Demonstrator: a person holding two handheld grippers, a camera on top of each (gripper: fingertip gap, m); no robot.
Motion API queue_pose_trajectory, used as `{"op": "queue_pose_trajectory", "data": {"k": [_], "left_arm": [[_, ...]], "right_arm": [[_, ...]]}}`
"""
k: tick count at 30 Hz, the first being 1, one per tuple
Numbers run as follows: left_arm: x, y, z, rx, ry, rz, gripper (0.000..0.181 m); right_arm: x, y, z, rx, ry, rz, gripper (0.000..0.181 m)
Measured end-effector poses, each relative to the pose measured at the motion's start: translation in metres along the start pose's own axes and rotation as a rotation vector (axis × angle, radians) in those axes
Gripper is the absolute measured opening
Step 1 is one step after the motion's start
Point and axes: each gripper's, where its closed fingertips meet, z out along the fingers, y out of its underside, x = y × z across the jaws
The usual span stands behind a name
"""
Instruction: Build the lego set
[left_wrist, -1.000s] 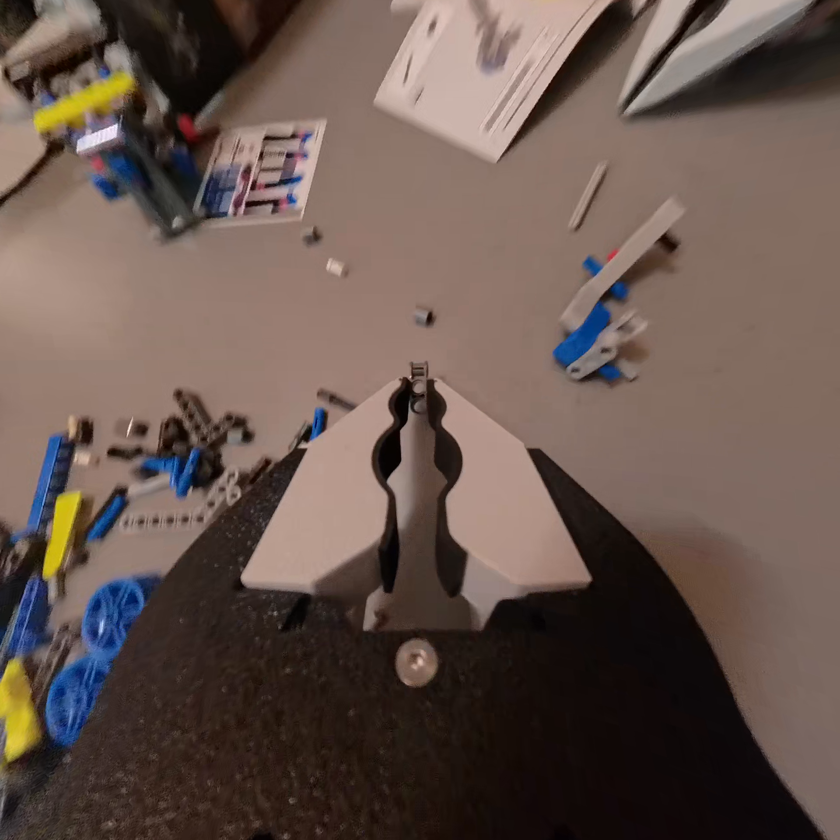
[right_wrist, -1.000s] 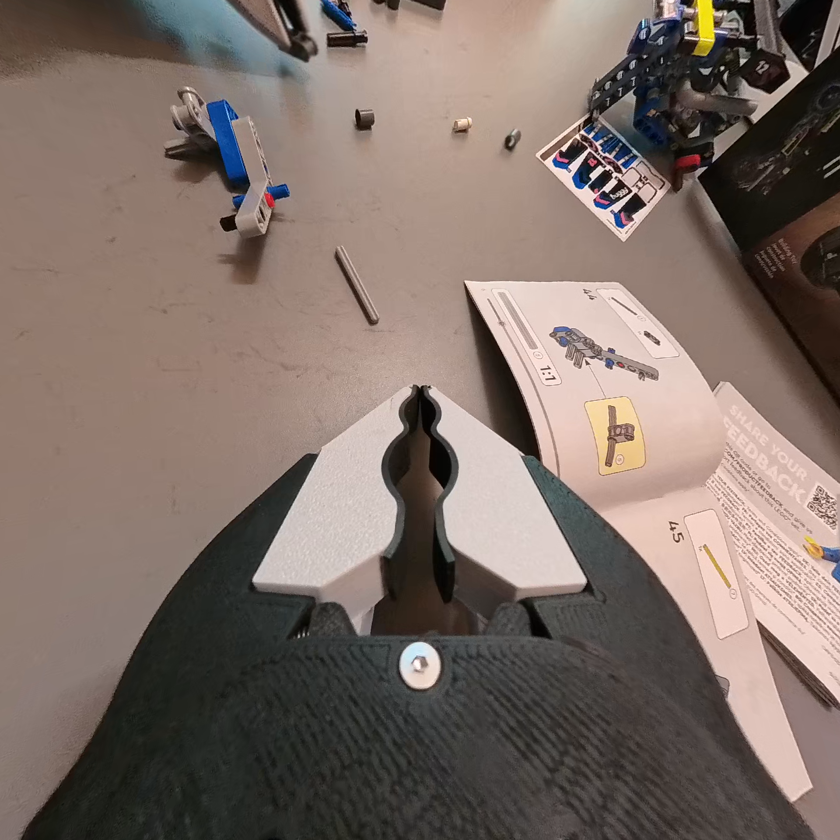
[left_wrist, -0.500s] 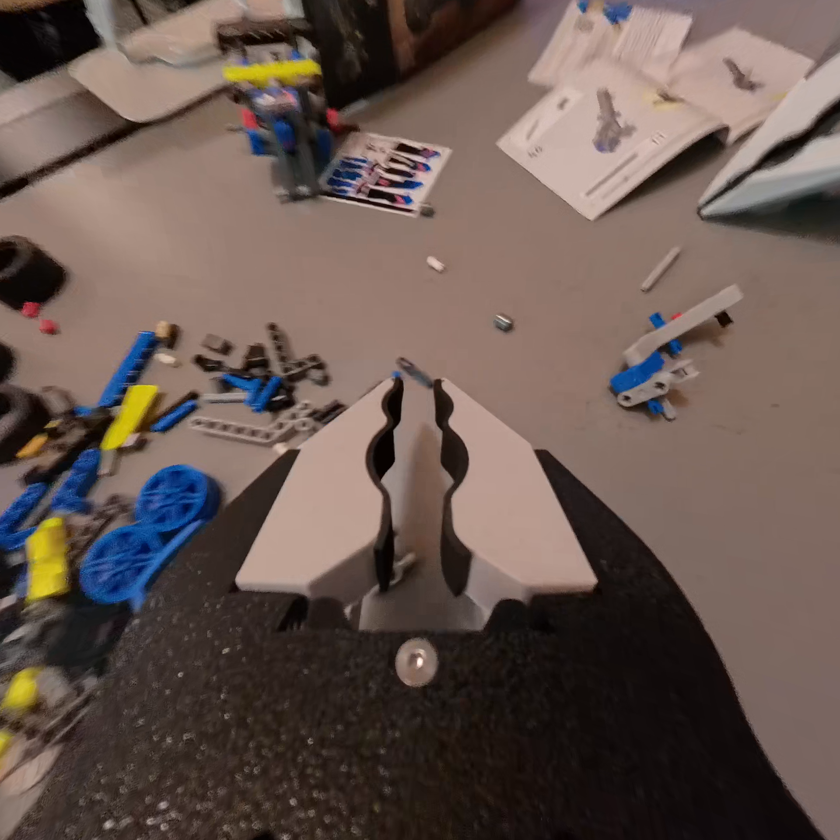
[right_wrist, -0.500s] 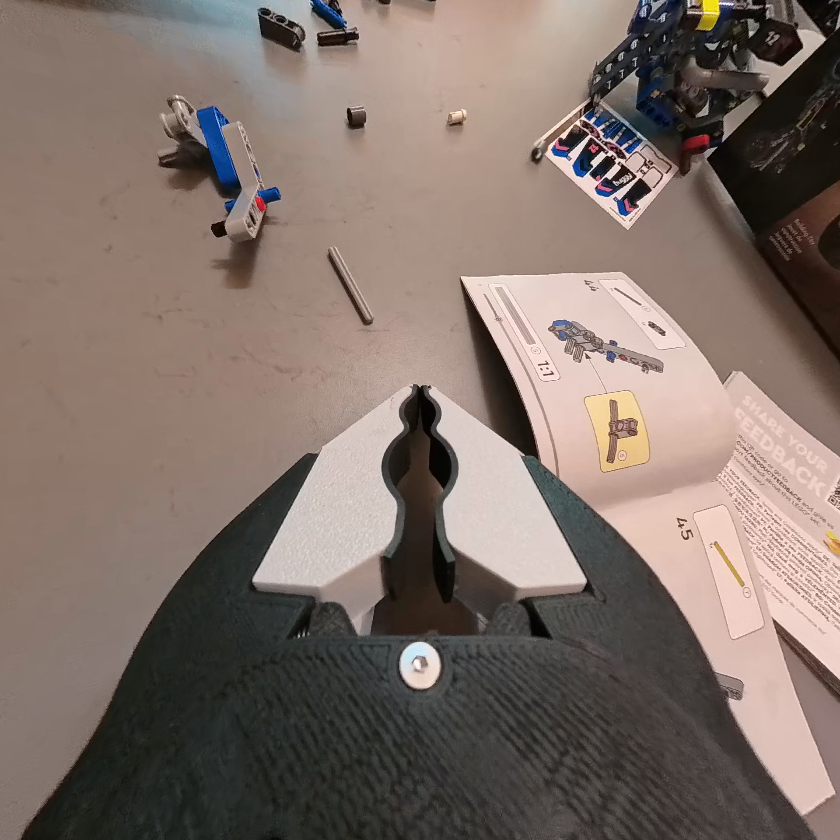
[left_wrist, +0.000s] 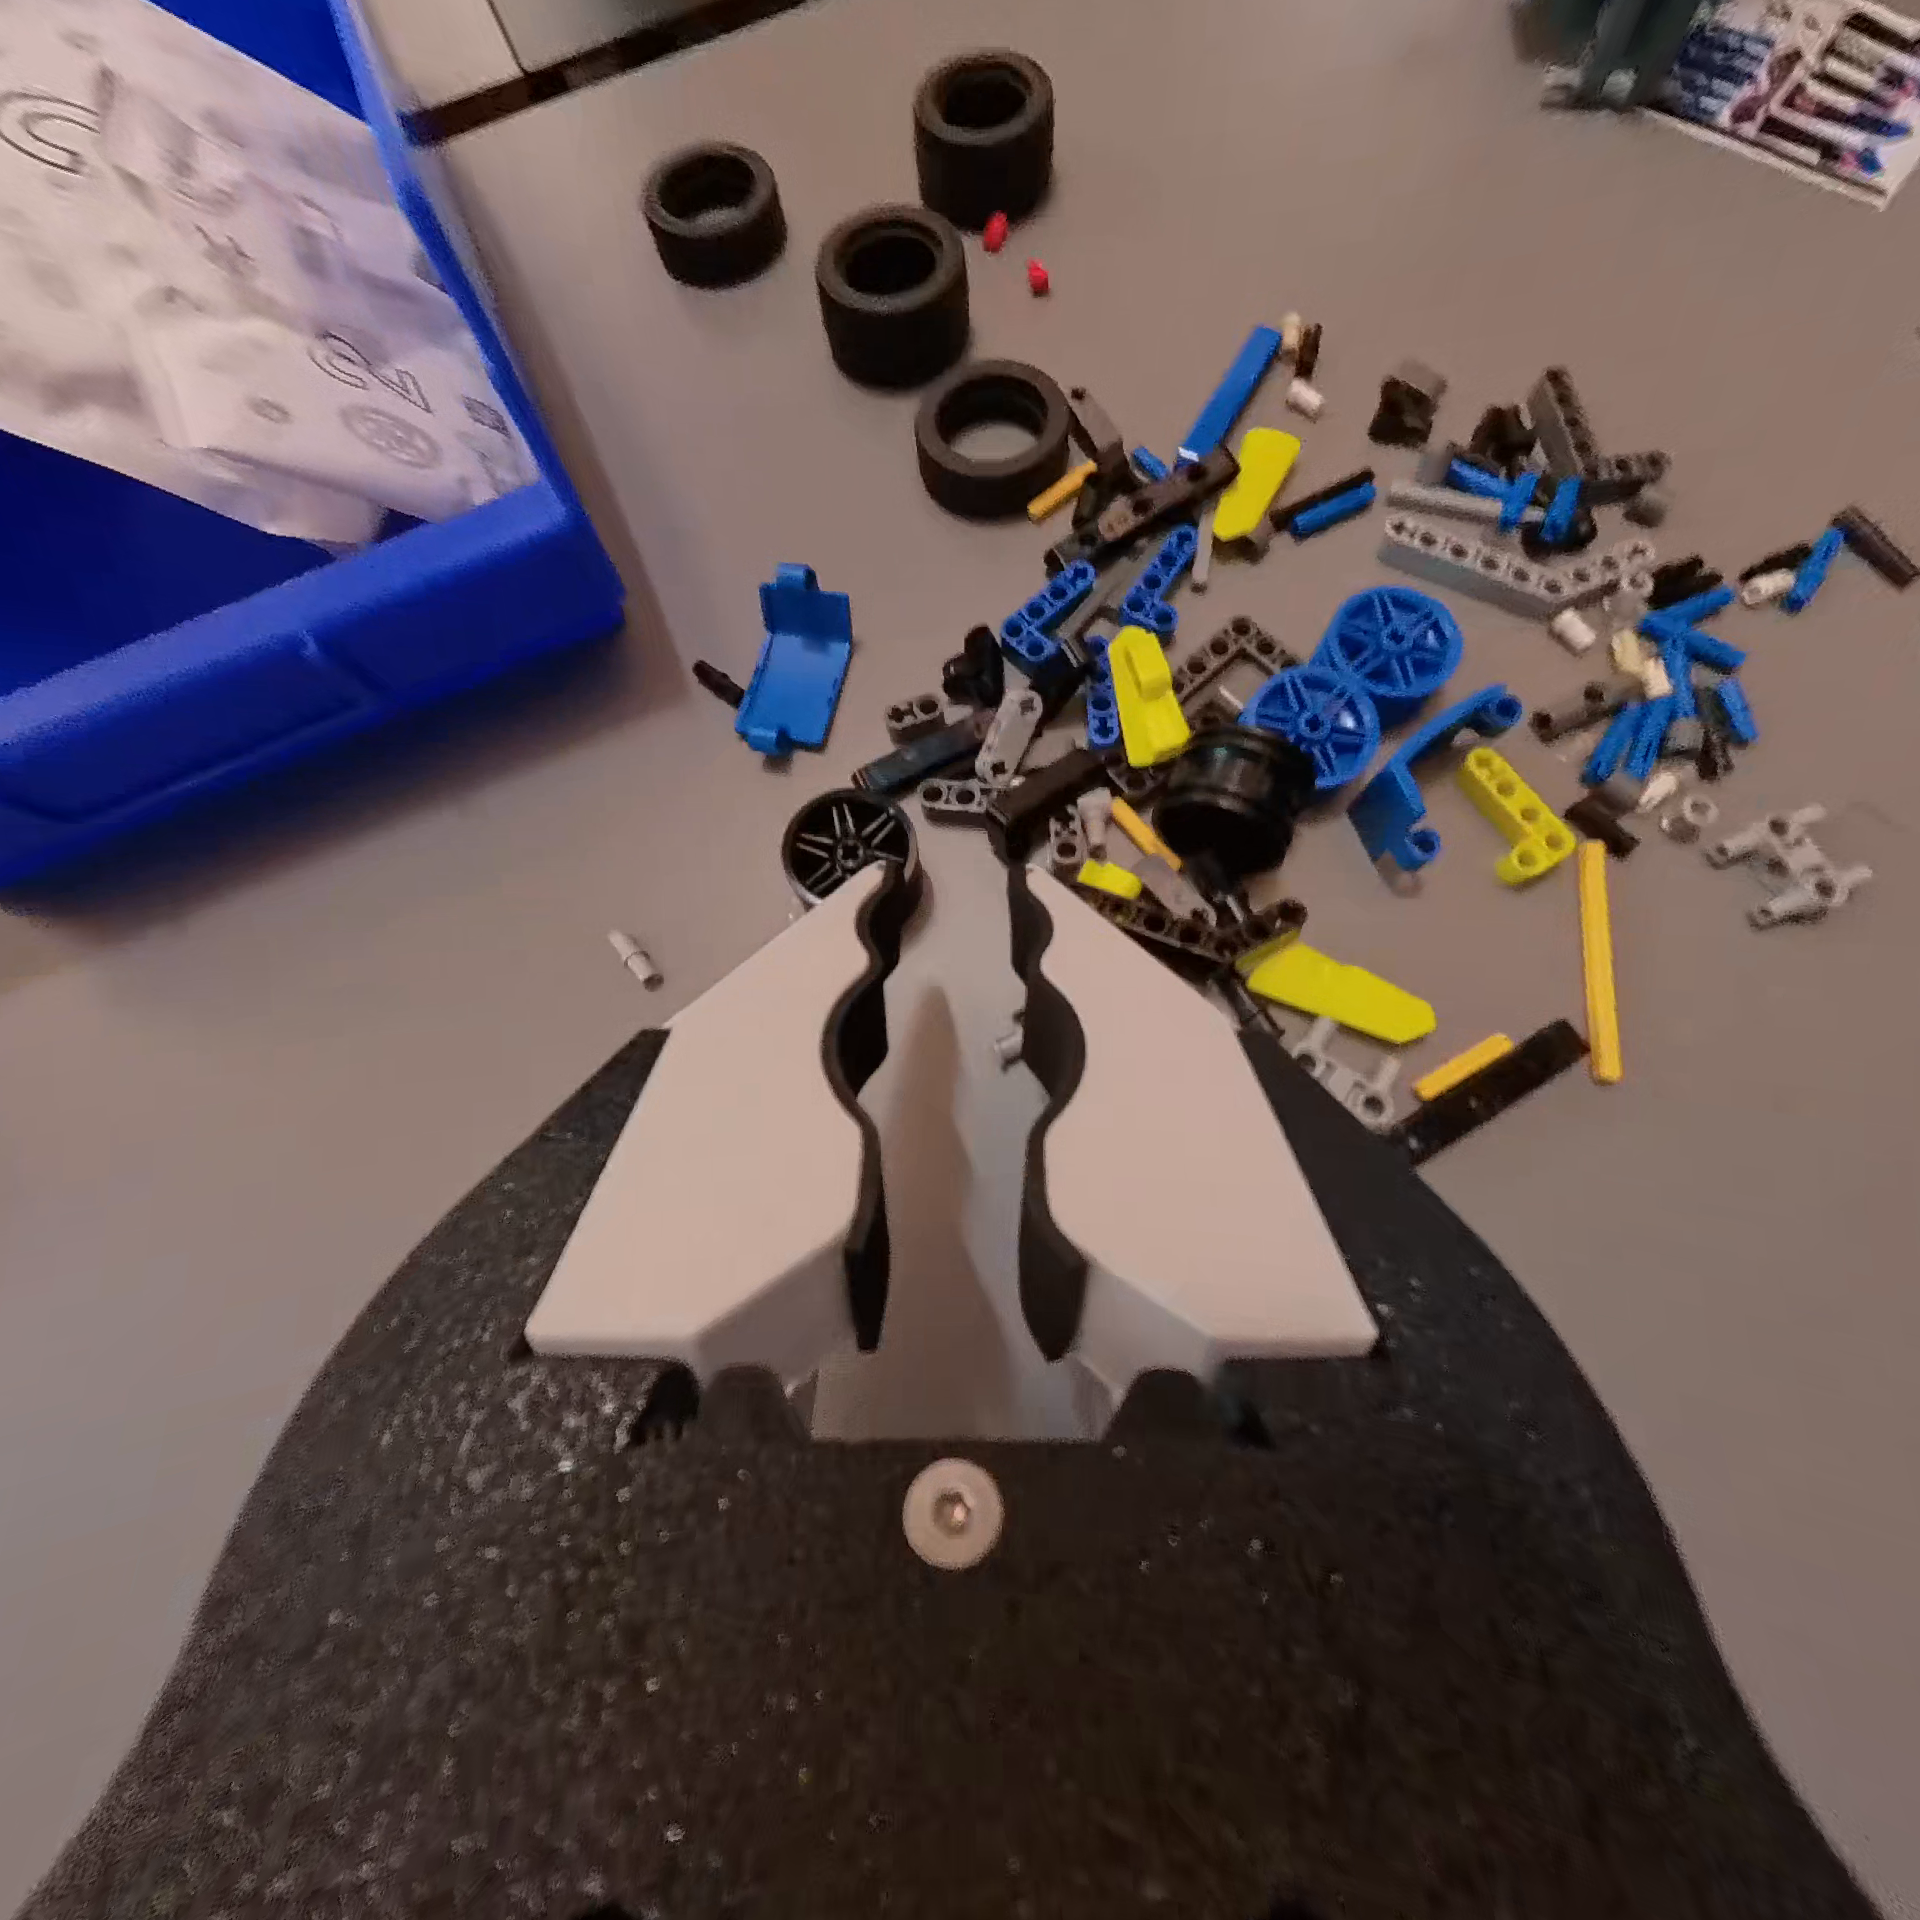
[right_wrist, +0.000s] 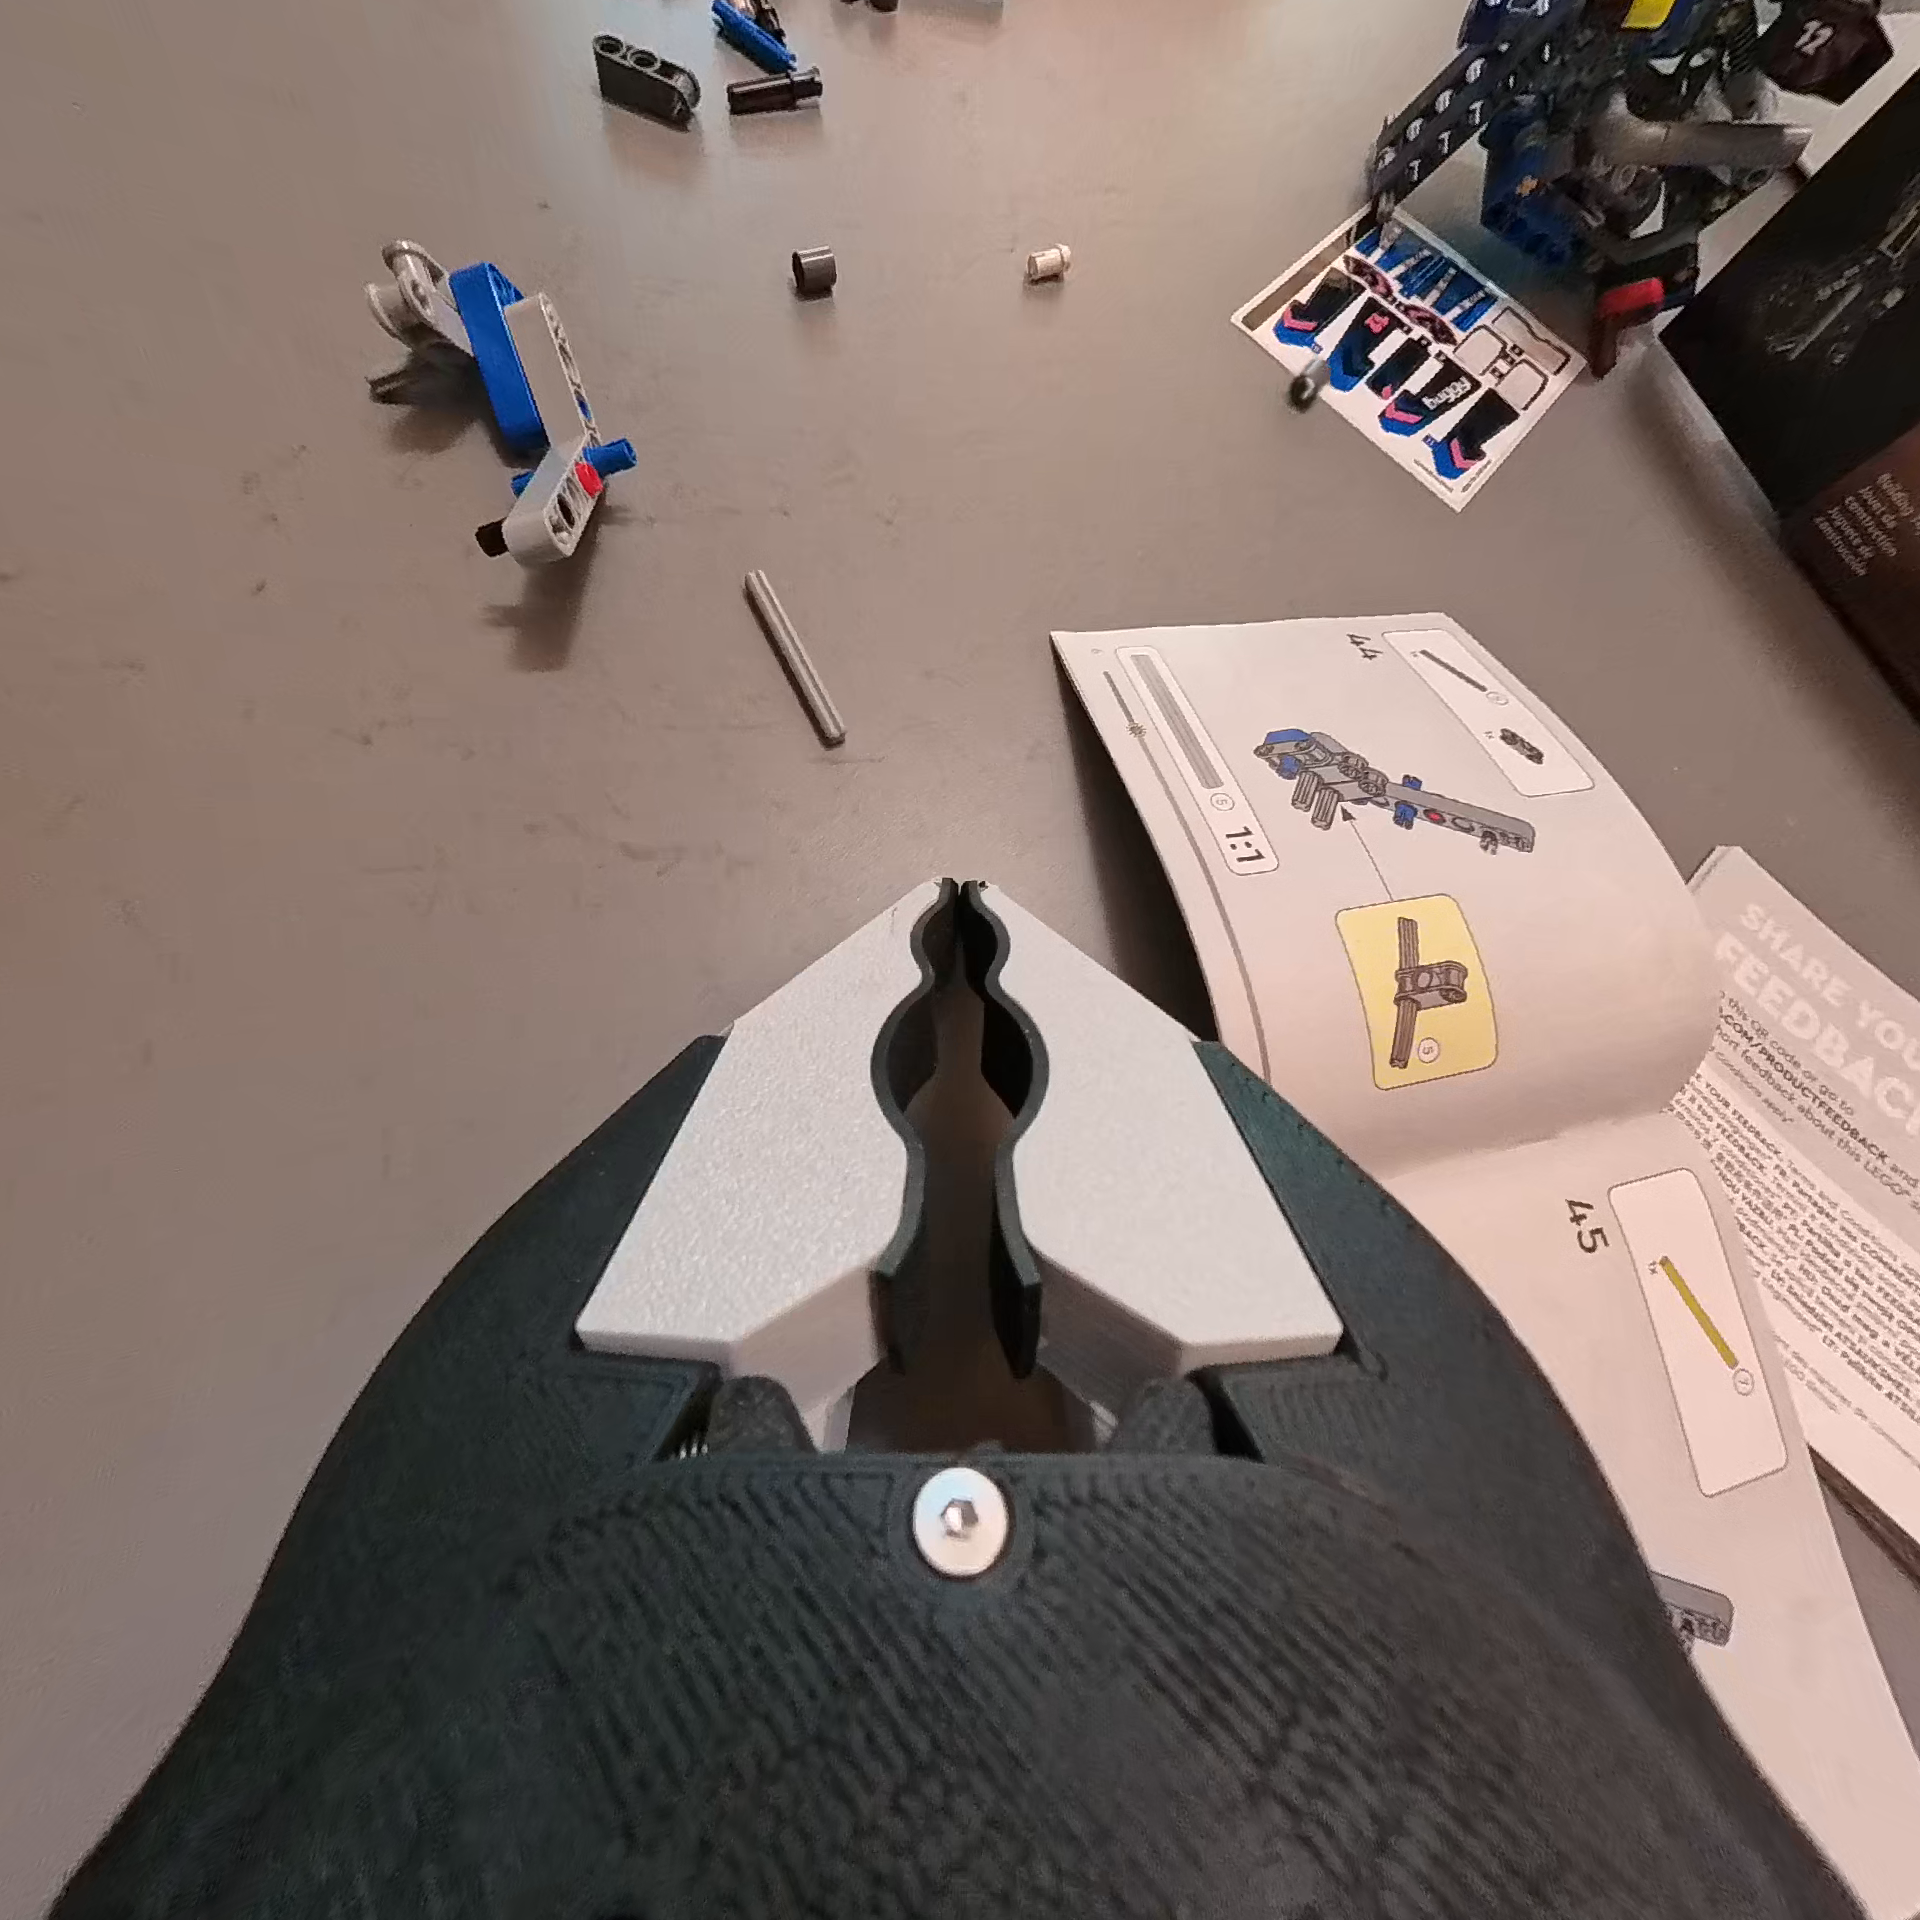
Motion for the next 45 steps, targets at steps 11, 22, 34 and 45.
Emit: {"op": "queue_pose_trajectory", "data": {"k": [11, 22, 34, 45], "left_arm": [[0.008, -0.008, 0.033, -0.097, 0.035, 0.108, 0.011], [0.01, -0.003, 0.06, -0.219, 0.105, 0.189, 0.01], [0.021, -0.039, 0.04, 0.043, 0.044, 0.449, 0.0], [0.019, -0.026, 0.052, -0.076, 0.11, 0.376, 0.013]], "right_arm": [[0.001, 0.0, 0.0, 0.0, -0.029, 0.038, 0.0], [0.001, 0.0, 0.0, -0.001, -0.029, 0.042, 0.0], [0.002, 0.0, 0.0, -0.001, -0.027, 0.047, 0.002], [0.002, 0.0, 0.0, -0.001, -0.018, 0.038, 0.002]]}}
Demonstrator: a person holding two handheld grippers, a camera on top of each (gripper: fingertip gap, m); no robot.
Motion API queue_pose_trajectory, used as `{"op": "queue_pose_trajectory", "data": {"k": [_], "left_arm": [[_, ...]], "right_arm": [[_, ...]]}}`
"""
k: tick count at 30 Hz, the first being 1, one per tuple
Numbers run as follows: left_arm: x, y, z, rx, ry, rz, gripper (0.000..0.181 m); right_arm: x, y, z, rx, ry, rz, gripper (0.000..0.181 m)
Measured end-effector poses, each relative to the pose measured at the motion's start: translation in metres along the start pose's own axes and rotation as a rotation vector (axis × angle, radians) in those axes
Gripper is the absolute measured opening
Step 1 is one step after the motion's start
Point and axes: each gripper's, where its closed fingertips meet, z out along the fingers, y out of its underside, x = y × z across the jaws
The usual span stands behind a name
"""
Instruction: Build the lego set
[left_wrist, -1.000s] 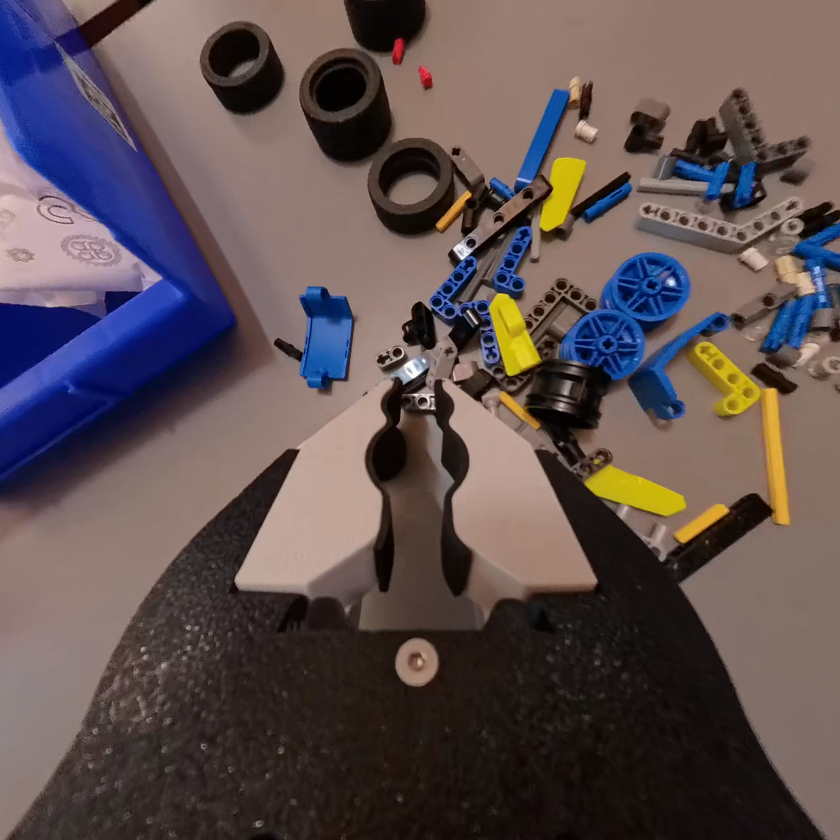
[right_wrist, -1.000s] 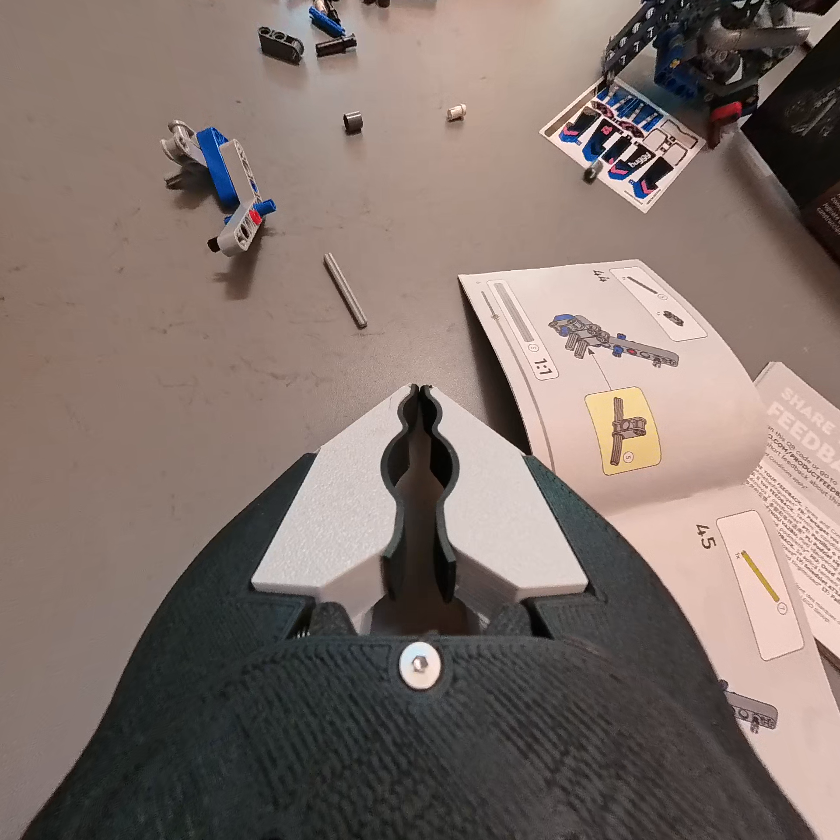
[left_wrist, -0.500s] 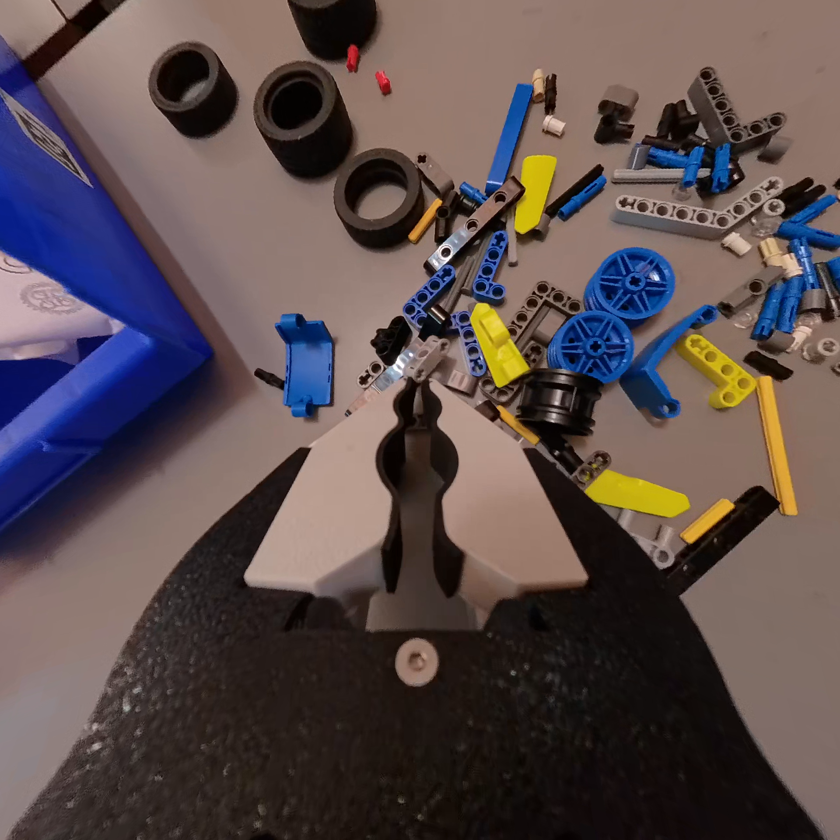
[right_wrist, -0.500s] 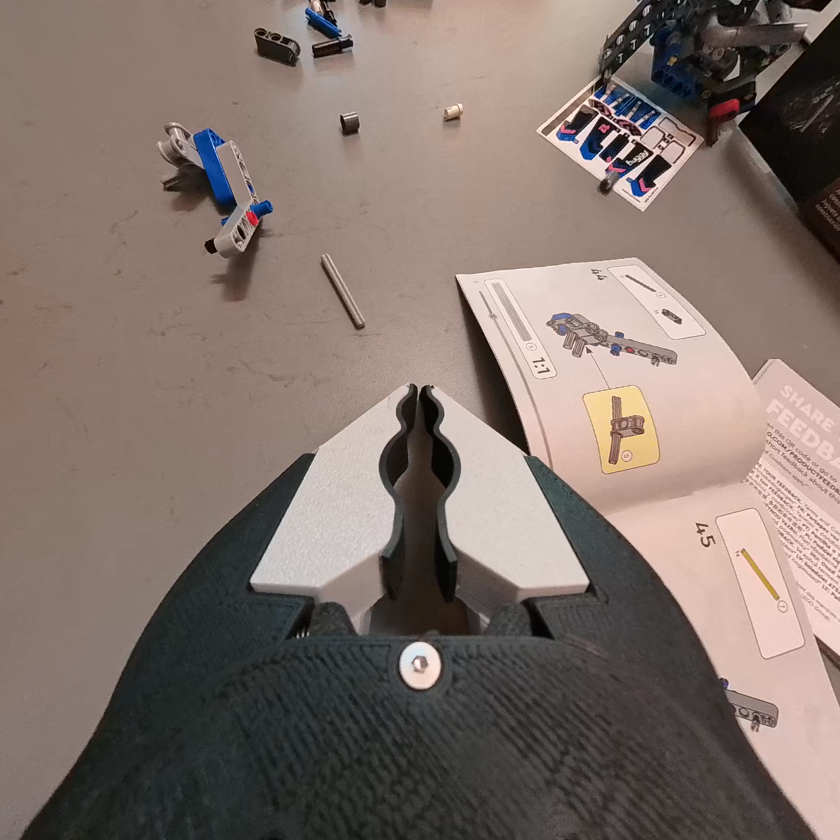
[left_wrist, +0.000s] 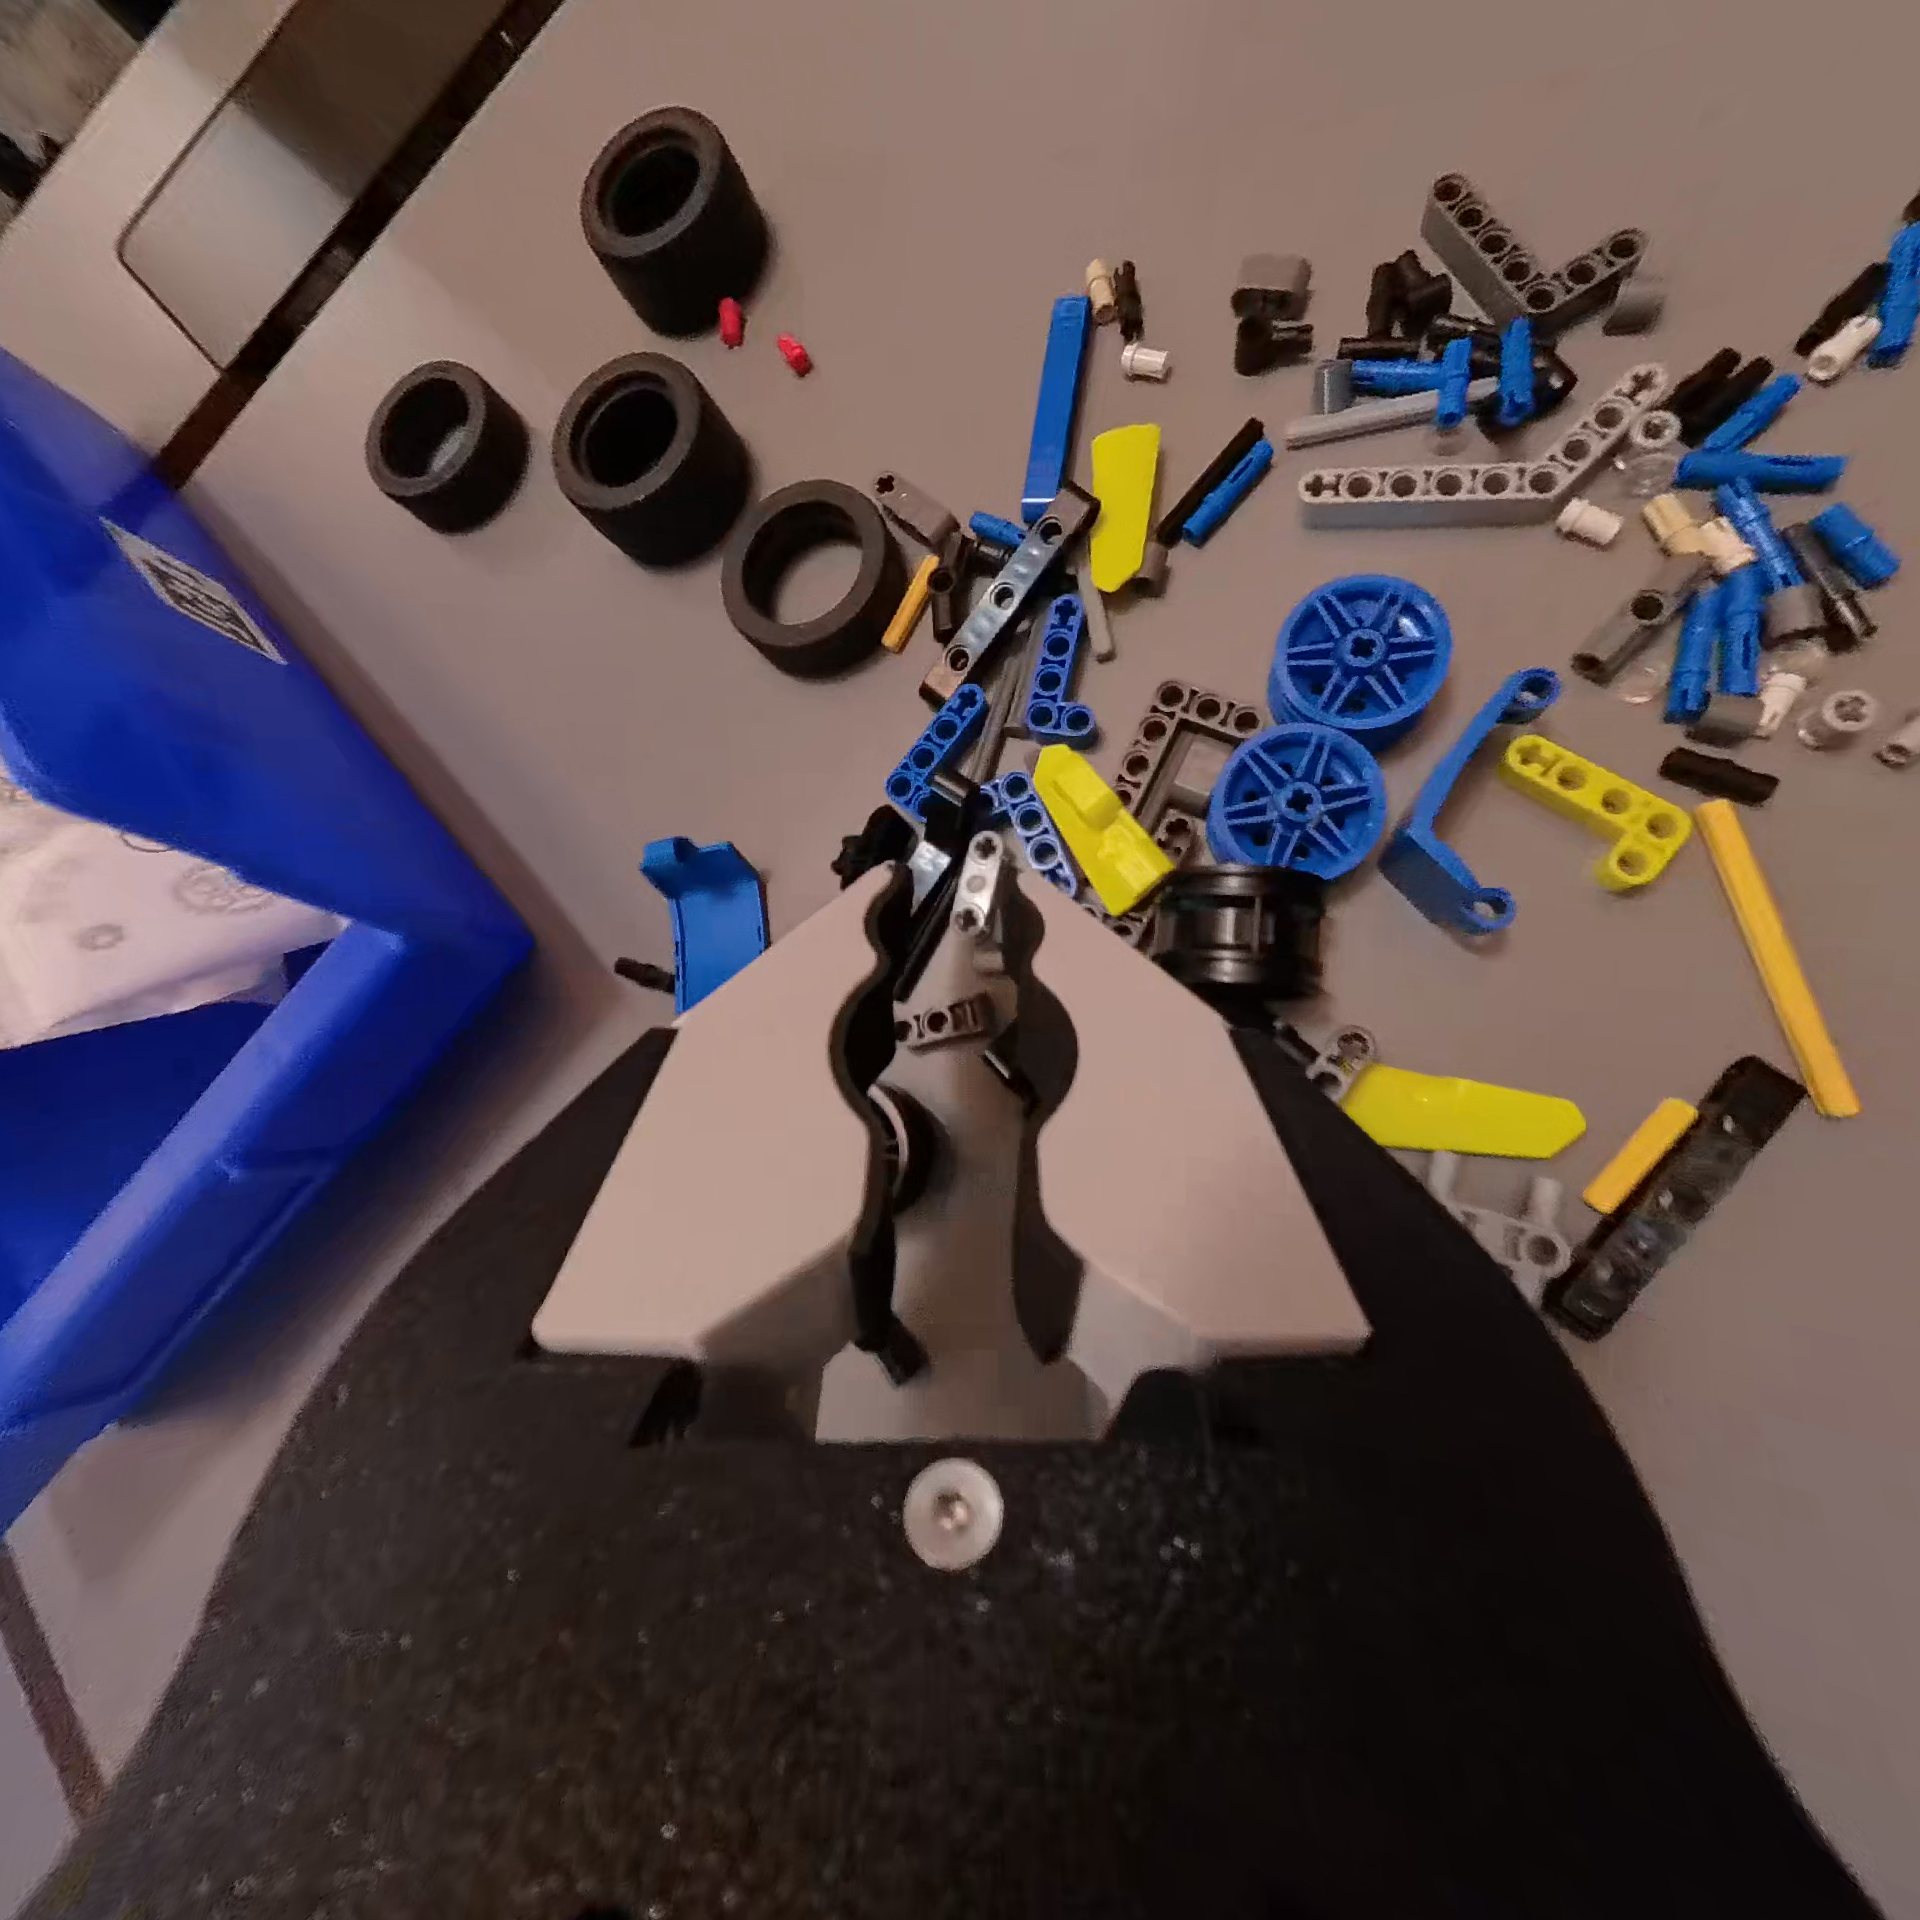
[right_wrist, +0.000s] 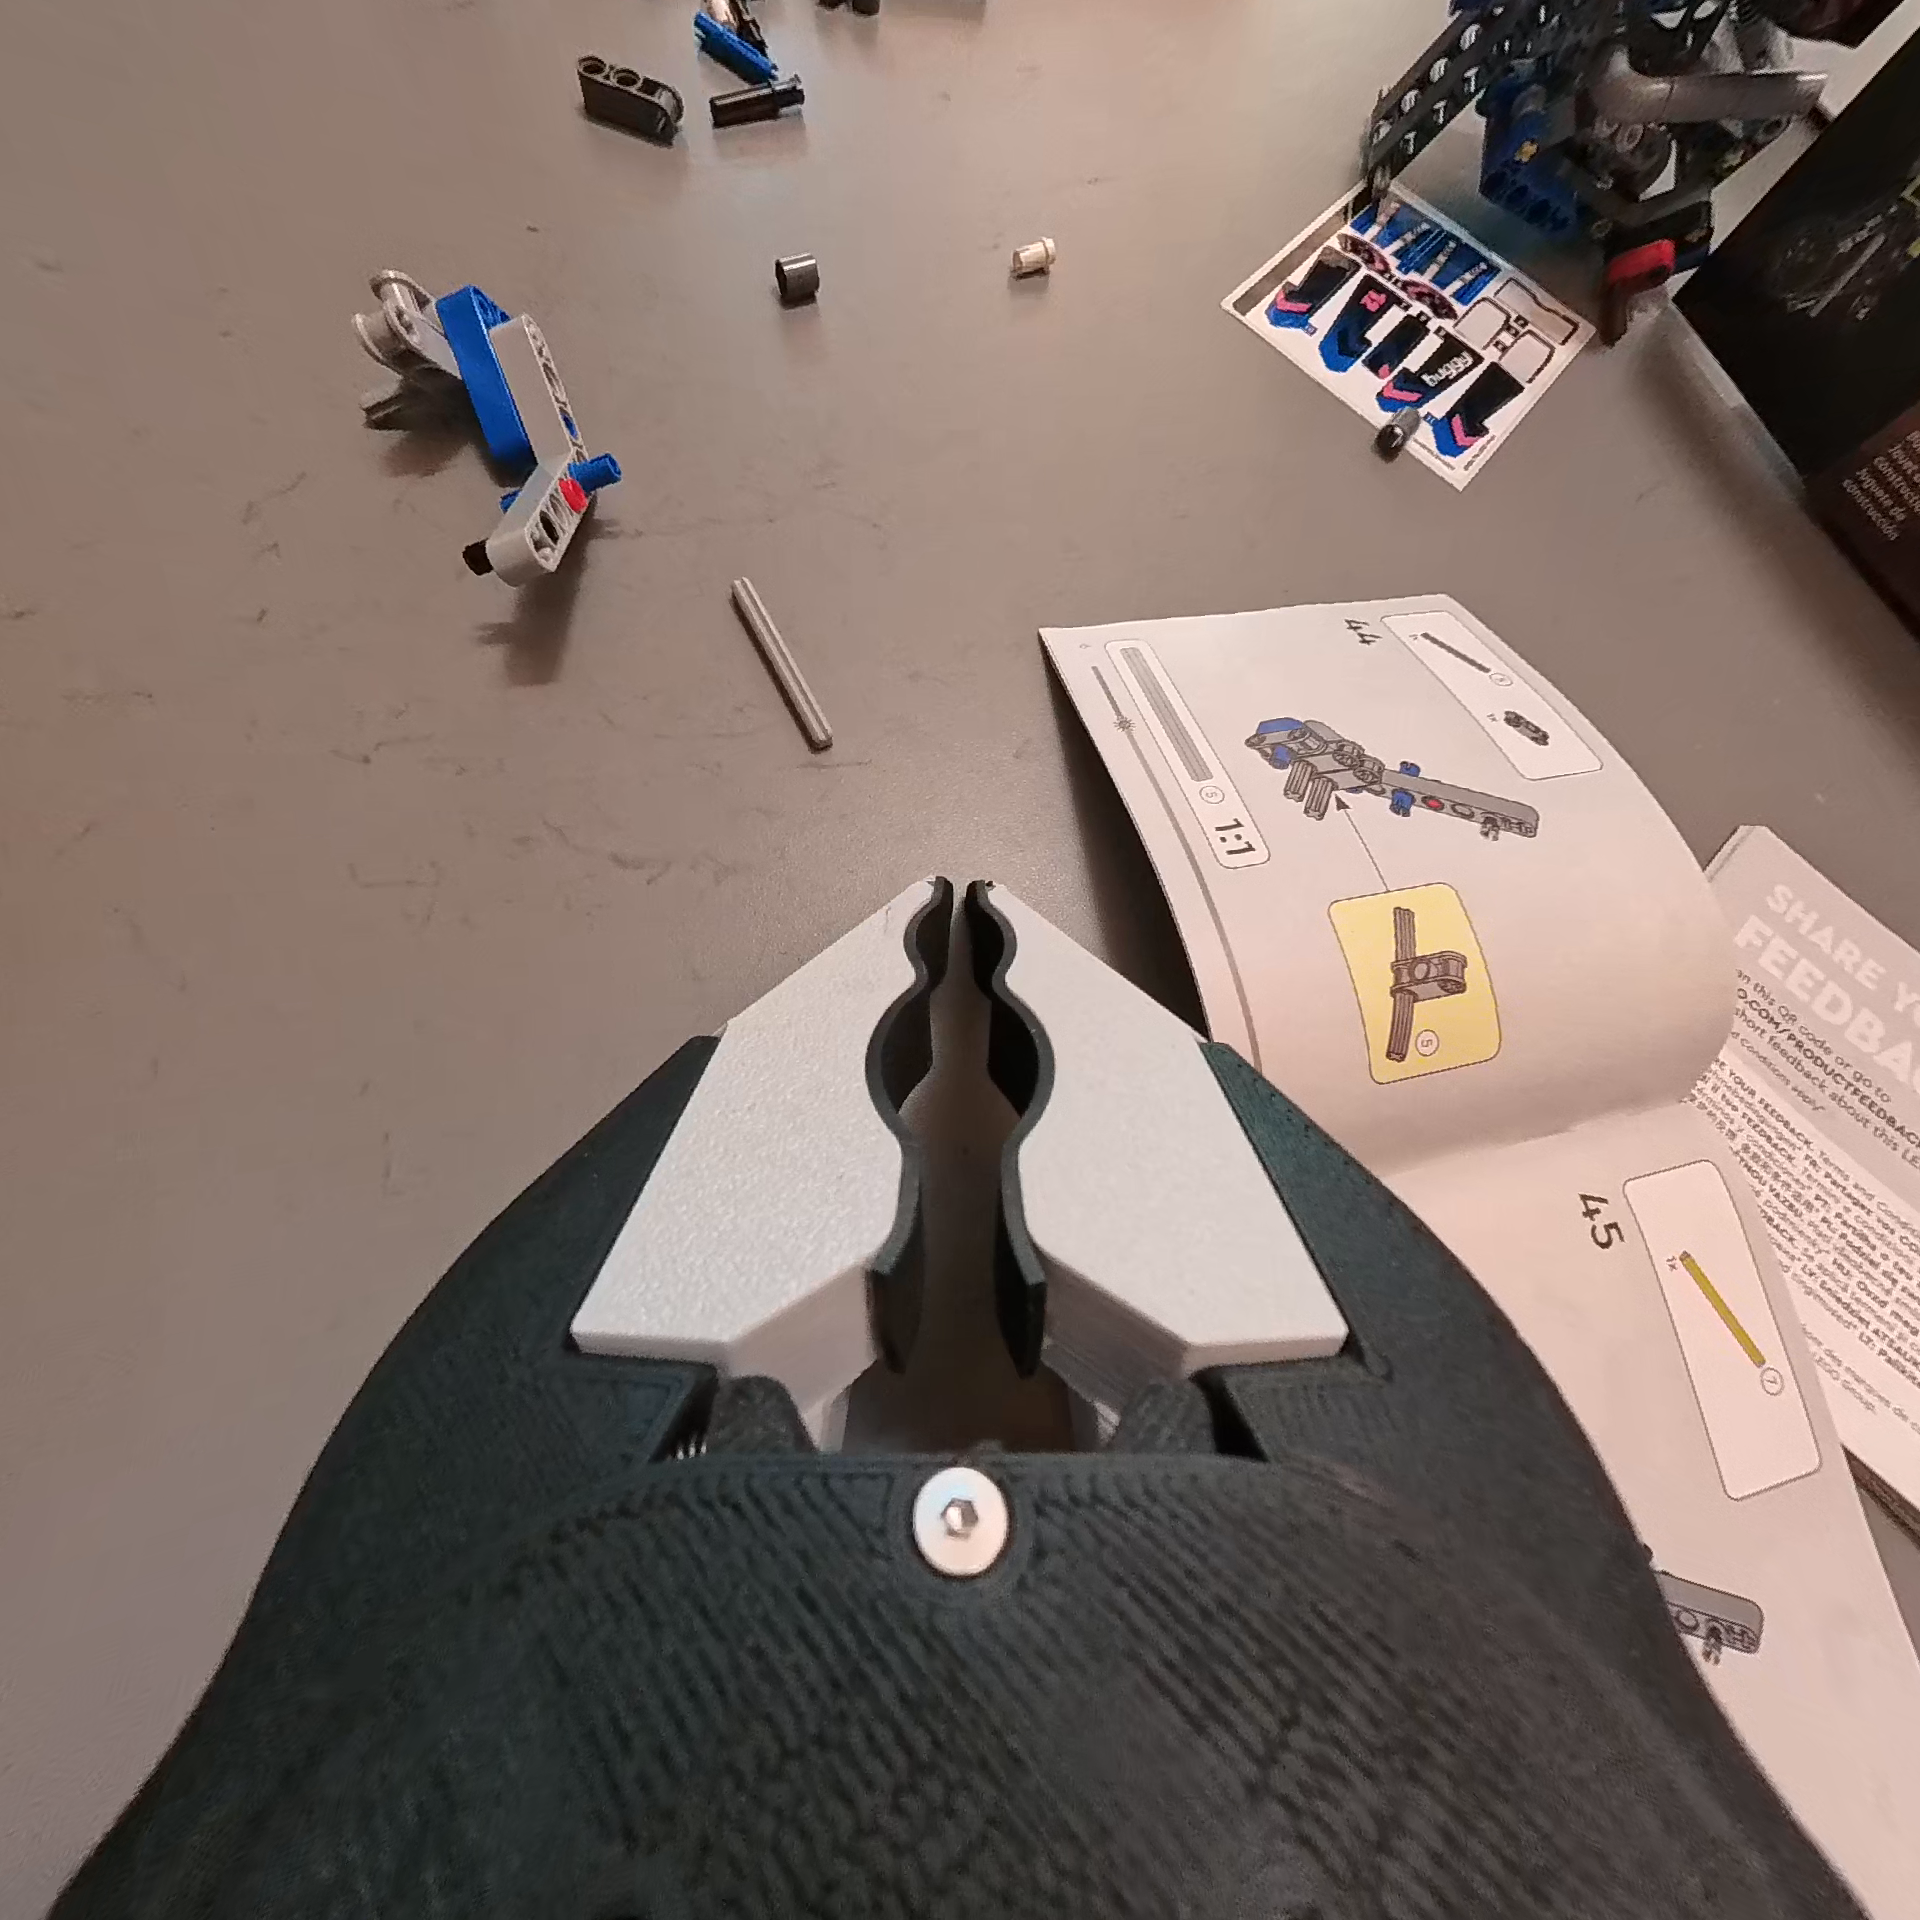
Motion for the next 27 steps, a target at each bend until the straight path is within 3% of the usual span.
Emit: {"op": "queue_pose_trajectory", "data": {"k": [3, 14, 27], "left_arm": [[-0.002, 0.007, 0.008, -0.062, 0.041, -0.02, 0.004], [0.007, 0.01, 0.015, -0.134, 0.114, -0.038, 0.011], [0.0, -0.009, 0.007, -0.077, 0.015, -0.071, 0.005]], "right_arm": [[0.0, 0.0, 0.0, 0.0, 0.004, -0.003, 0.002], [0.0, 0.0, 0.0, 0.0, 0.005, -0.002, 0.003], [0.0, 0.0, 0.0, 0.0, 0.014, -0.015, 0.002]]}}
